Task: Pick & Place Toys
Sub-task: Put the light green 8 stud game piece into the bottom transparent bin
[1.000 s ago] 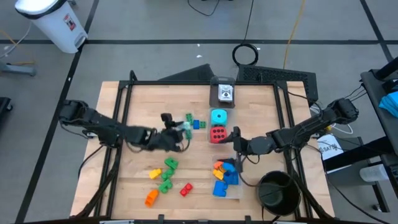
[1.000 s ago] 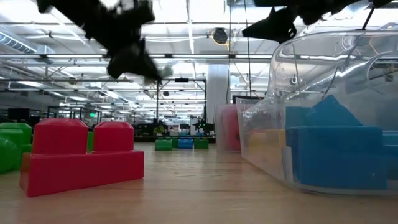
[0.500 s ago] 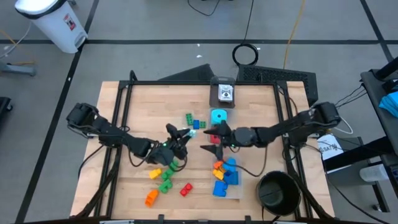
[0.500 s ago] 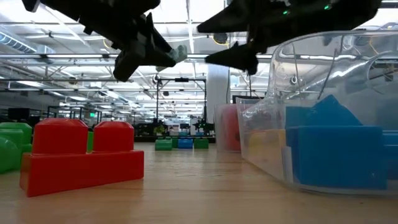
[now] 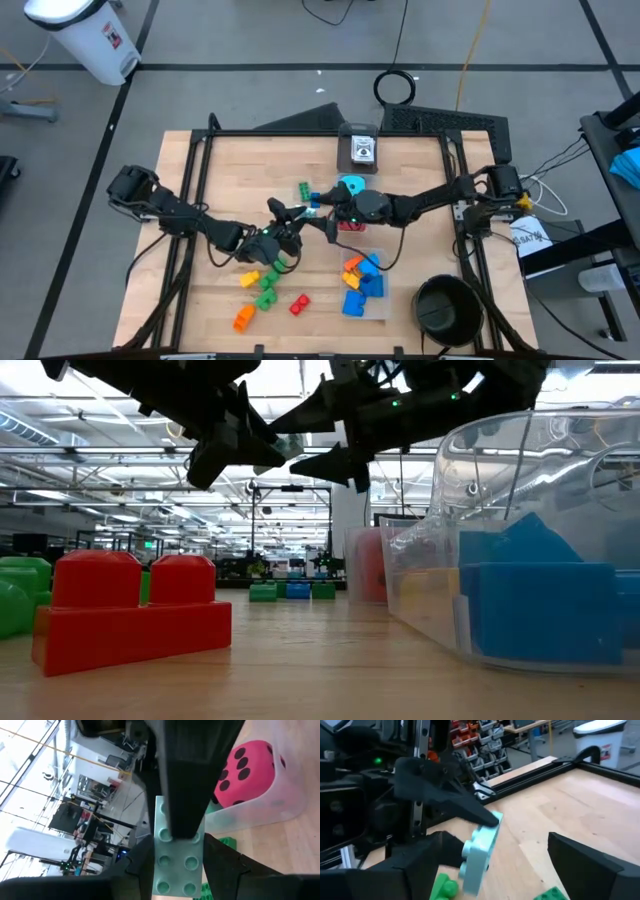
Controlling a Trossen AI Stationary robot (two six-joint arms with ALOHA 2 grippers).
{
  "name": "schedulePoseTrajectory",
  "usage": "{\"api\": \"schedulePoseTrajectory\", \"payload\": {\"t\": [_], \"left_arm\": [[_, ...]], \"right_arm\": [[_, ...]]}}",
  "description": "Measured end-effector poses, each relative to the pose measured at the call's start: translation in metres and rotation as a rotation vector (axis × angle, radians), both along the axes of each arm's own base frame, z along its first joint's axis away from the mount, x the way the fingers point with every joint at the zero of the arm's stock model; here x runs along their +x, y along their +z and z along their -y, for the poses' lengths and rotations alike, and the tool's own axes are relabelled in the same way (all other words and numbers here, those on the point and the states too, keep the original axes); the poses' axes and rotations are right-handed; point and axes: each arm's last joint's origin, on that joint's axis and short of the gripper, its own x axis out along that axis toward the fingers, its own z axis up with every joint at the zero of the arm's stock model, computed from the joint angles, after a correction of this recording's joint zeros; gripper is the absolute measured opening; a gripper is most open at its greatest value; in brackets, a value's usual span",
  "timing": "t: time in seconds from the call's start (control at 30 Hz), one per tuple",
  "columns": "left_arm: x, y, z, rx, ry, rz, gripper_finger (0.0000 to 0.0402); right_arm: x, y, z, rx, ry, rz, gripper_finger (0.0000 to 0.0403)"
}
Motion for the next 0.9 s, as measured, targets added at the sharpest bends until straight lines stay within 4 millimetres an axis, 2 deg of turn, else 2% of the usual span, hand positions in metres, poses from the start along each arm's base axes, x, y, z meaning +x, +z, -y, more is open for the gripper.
{"api": "schedulePoseTrajectory", "payload": {"t": [0.23,0.7,0.77,0.9], "left_arm": [[0.000,0.000,0.000,-0.011,-0.005,0.005,0.0136],[0.000,-0.001,0.000,-0.043,-0.009,0.015,0.0137],[0.000,0.000,0.000,-0.076,0.006,0.050,0.0164],[0.001,0.002,0.001,-0.142,0.021,0.116,0.0260]], "right_arm": [[0.007,-0.004,0.001,0.011,0.032,-0.012,0.0260],[0.007,-0.004,0.001,-0.007,0.060,-0.022,0.0040],[0.005,-0.002,0.002,-0.005,0.102,-0.023,0.0019],[-0.001,0.013,0.003,-0.006,0.172,-0.013,0.0018]]}}
